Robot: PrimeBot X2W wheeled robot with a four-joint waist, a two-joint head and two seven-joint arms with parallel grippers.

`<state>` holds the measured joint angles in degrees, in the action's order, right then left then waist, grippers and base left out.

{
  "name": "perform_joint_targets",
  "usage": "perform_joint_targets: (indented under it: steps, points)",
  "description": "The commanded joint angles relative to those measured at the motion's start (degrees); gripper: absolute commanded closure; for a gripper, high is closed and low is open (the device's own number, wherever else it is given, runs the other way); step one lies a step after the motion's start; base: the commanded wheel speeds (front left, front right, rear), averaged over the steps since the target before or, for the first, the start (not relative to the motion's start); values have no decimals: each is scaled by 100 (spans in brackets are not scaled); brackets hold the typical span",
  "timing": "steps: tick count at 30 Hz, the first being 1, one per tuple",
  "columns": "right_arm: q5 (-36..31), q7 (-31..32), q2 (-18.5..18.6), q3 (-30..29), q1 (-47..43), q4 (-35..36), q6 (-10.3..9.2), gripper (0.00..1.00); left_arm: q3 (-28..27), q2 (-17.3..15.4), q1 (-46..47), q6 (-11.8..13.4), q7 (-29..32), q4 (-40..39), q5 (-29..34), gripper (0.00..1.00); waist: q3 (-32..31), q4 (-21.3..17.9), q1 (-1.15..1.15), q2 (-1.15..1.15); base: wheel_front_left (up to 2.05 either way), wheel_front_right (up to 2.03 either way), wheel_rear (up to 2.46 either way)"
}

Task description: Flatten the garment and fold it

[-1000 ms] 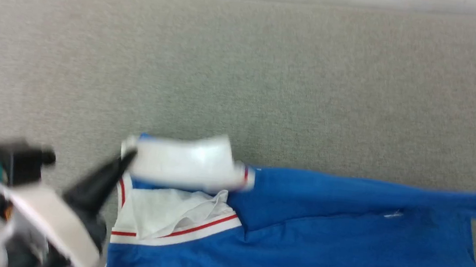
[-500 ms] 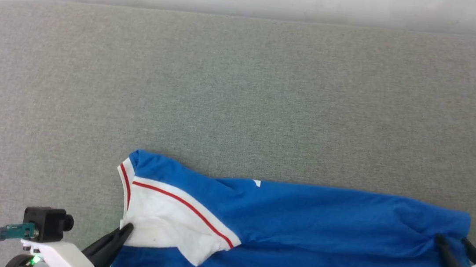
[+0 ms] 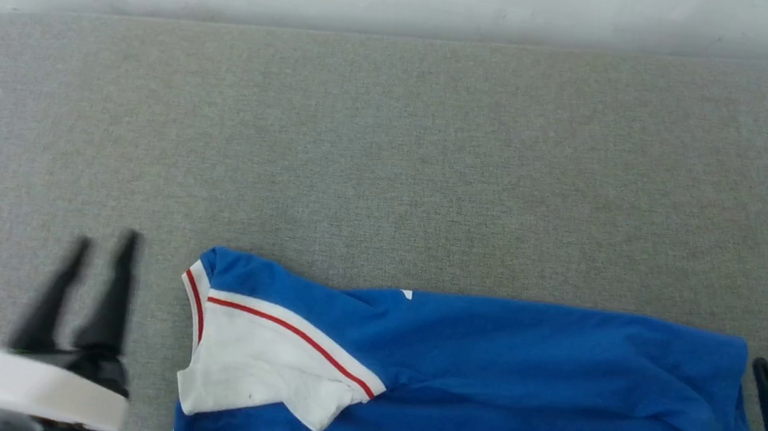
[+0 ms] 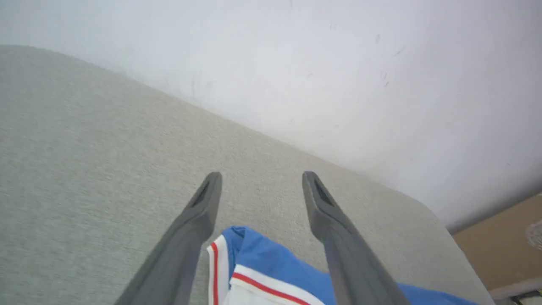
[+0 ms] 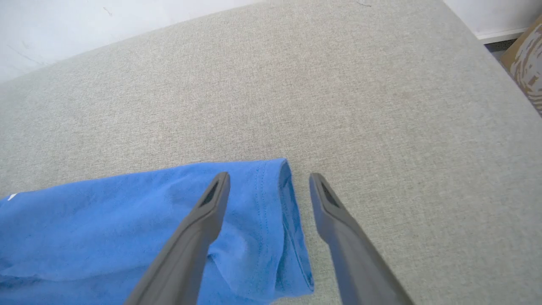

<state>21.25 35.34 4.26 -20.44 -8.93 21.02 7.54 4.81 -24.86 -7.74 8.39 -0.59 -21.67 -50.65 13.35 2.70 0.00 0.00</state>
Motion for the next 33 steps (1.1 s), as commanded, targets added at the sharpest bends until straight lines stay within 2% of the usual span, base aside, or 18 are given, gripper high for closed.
perform_joint_targets:
  steps: [1,2,6,11,17,22,23,24,25,26,30,33]
  points:
    - [-94,-3,-47,-72,-60,4,-5,0,-144,14,-73,142,-353,-116,371,0,35,-9,0,0,0,0,0]
    - [-94,-3,-47,-72,-60,4,-5,0,-144,14,-73,142,-353,-116,371,0,35,-9,0,0,0,0,0]
    - [-313,-17,-95,-61,-41,-112,-5,0,-280,41,-223,308,-1161,-242,1238,0,155,13,0,0,0,0,0]
    - [-497,-15,-125,-24,96,-386,-5,0,-43,125,-316,306,-1388,-47,2079,0,388,94,0,0,0,0,0]
    - [-654,25,-134,29,299,-773,-5,0,148,316,-150,194,-1423,117,2293,0,676,228,0,0,0,0,0]
    - [-644,360,-136,136,361,-1131,-5,0,161,346,-43,113,-1429,225,2284,0,778,259,0,0,0,0,0]
    - [-608,470,-136,145,355,-1207,-5,6,163,347,-28,103,-1429,240,2280,0,778,260,0,0,0,0,0]
    - [-553,563,-136,156,352,-1263,-5,54,166,346,-17,95,-1430,254,2277,0,770,260,0,0,0,0,0]
    - [-474,621,-136,158,354,-1302,-5,83,170,343,-10,90,-1429,271,2274,0,745,257,0,0,0,0,0]
    - [-379,656,-137,126,360,-1340,-5,100,175,339,-9,87,-1424,287,2270,0,708,251,0,0,0,0,0]
    - [-167,677,-137,23,453,-1269,-5,100,188,307,-48,82,-1366,309,2245,0,552,190,0,0,0,0,0]
    - [-330,588,-137,-157,611,-1082,-5,100,200,285,-77,80,-1319,309,2225,0,410,140,0,0,0,0,0]
